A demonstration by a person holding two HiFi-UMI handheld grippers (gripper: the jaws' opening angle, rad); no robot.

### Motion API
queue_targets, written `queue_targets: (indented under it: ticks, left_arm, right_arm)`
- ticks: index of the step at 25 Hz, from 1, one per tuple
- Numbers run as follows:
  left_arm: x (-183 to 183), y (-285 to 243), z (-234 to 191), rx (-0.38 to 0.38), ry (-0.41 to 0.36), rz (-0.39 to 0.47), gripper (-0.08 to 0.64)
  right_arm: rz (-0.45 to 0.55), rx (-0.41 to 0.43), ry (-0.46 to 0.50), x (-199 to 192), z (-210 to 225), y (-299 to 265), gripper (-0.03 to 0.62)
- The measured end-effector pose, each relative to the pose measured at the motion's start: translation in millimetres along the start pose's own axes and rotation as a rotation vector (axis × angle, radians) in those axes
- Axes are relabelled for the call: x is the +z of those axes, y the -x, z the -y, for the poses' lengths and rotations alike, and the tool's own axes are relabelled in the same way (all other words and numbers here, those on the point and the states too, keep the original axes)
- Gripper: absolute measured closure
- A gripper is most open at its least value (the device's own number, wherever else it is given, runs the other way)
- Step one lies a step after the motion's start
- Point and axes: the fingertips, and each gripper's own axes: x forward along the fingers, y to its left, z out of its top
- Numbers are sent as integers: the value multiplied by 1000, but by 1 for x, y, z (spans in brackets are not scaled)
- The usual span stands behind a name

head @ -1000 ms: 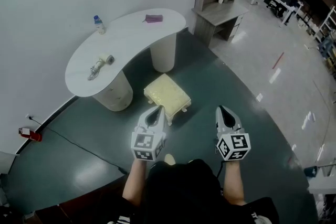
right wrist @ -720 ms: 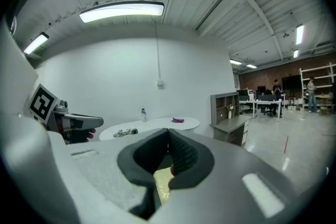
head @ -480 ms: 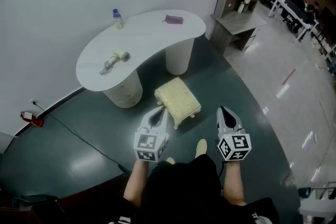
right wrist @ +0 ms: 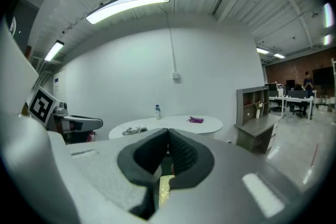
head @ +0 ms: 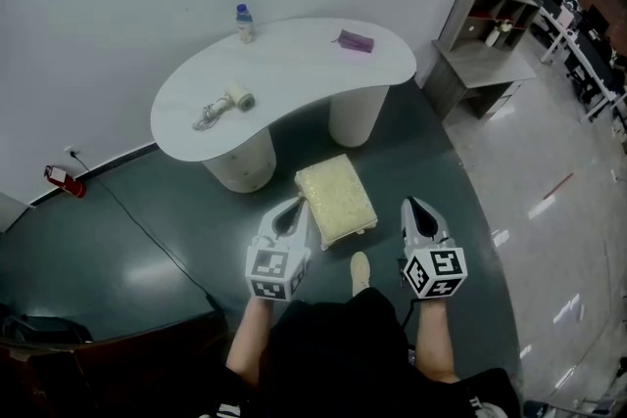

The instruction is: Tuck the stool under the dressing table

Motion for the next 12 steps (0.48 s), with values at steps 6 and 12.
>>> queue_targets:
  ticks: [6, 12]
  left_arm:
    - [12, -50, -1, 123, 40, -12, 551]
    - [10, -90, 1, 235, 96, -23, 551]
  right_arm:
    - [-39, 122, 5, 14, 48, -57, 589]
    - [-80, 255, 12, 15, 81, -105, 589]
